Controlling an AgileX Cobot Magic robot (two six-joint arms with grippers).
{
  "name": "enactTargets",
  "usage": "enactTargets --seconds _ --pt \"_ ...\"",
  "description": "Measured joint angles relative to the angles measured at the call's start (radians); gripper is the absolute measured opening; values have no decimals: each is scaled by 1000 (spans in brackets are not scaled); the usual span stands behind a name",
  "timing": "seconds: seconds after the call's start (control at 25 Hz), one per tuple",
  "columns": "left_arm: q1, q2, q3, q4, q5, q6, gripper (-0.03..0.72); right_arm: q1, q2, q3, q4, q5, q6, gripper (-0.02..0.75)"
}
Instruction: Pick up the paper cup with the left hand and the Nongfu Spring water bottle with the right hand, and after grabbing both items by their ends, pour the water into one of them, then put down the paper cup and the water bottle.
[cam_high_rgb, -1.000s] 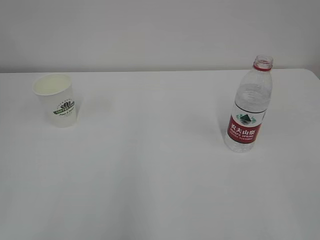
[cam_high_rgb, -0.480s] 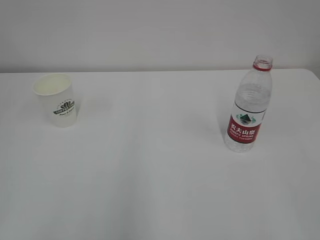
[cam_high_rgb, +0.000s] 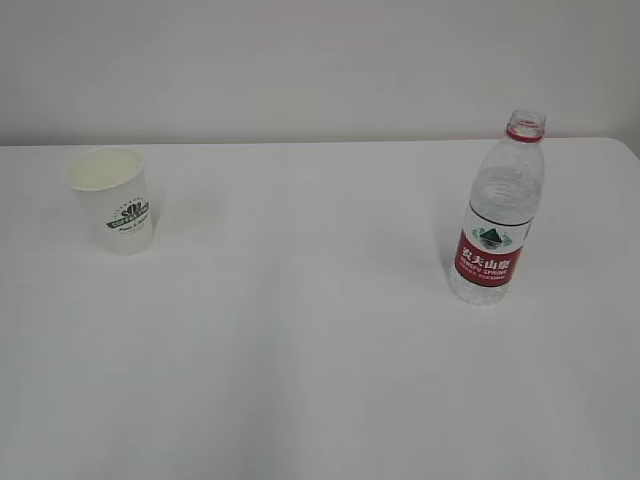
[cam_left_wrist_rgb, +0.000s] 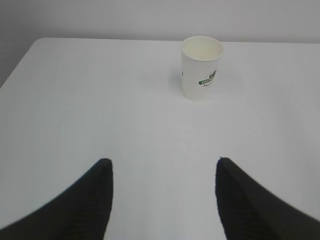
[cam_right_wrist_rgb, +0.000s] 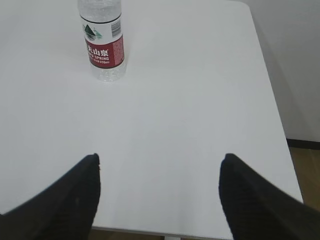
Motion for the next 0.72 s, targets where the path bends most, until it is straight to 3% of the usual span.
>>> enactTargets --seconds 0.72 --pt "0 61 0 0 -88 5 460 0 27 -32 0 -118 0 563"
